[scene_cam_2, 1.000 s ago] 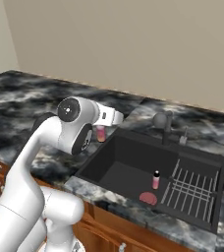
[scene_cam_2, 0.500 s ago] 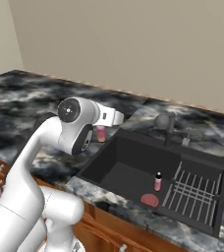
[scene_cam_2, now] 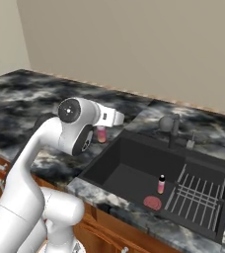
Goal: Place the large bottle from the dining counter next to the other large bottle outside the sink, and place the small bottle from the dining counter next to the other small bottle inside the sink.
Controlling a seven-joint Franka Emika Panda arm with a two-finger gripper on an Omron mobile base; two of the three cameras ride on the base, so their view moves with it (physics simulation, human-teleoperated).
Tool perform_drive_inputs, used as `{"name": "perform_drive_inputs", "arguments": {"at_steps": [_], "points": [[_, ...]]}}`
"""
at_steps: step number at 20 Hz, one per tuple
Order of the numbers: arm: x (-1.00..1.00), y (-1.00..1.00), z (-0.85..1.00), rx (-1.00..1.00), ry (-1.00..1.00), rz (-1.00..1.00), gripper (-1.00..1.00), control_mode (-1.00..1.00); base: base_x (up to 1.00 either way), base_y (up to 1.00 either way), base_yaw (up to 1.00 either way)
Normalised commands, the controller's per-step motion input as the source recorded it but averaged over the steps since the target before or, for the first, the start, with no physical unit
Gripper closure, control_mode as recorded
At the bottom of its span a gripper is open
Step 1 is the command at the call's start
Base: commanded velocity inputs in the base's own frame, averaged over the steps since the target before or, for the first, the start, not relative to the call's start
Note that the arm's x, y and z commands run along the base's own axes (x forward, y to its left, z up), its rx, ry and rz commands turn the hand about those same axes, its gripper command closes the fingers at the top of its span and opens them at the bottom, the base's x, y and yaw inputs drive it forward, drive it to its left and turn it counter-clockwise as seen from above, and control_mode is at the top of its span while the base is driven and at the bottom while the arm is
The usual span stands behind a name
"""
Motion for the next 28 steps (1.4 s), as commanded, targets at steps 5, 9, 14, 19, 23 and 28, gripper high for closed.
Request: {"name": "perform_drive_inputs", "arguments": {"at_steps": [5, 9, 14, 19, 23, 28], "points": [[0.0, 0.0, 0.0, 0.0, 0.0, 0.0, 1.0, 1.0, 0.34, -0.1, -0.09], [0.0, 0.0, 0.0, 0.0, 0.0, 0.0, 1.0, 1.0, 0.17, -0.03, -0.11], [0.08, -0.14, -0.08, -0.02, 0.13, -0.05, 1.0, -1.0, 0.0, 0.0, 0.0], [0.05, -0.04, -0.17, -0.02, 0.17, 0.0, 1.0, -1.0, 0.0, 0.0, 0.0], [0.02, -0.02, -0.3, 0.0, 0.07, 0.0, 1.0, -1.0, 0.0, 0.0, 0.0], [-0.05, -0.08, -0.52, 0.01, -0.1, 0.0, 1.0, -1.0, 0.0, 0.0, 0.0]]}}
